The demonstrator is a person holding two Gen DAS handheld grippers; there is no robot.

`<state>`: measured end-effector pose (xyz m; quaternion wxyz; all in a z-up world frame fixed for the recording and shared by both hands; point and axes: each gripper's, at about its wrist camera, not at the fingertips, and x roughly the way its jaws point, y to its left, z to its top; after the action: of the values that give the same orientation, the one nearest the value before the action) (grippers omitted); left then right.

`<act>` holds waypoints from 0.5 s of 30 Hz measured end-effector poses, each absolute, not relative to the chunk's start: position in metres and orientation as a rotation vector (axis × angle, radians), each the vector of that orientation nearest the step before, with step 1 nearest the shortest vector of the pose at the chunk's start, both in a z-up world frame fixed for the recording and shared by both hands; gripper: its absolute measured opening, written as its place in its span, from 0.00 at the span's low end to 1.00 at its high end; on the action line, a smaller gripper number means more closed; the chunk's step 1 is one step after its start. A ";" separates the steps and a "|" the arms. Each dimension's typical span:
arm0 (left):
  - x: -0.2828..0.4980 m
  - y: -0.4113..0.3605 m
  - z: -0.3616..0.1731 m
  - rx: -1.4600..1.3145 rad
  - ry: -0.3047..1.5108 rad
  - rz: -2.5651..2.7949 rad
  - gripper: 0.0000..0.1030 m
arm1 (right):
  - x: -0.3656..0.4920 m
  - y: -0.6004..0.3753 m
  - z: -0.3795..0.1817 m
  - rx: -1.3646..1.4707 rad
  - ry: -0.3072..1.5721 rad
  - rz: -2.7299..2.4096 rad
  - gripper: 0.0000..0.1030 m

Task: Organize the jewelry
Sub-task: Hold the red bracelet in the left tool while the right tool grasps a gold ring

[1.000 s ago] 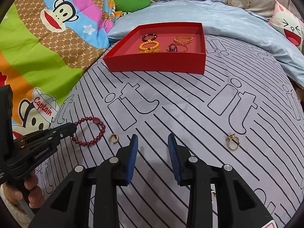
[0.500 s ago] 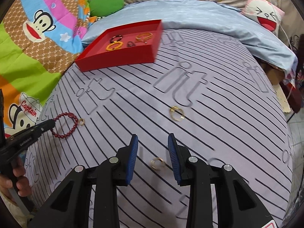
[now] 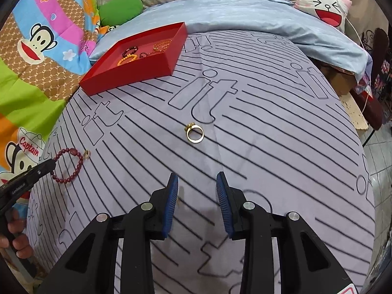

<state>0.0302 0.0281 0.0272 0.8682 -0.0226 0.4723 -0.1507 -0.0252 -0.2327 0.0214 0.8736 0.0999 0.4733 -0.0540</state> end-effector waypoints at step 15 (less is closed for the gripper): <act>0.056 0.027 0.014 -0.046 1.036 -0.289 0.07 | 0.035 -0.232 -0.003 0.121 0.986 -0.114 0.35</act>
<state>0.0559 0.0271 0.0137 0.8587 -0.0219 0.4932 -0.1377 0.0350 -0.2323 -0.0026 0.8775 0.0581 0.4728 -0.0544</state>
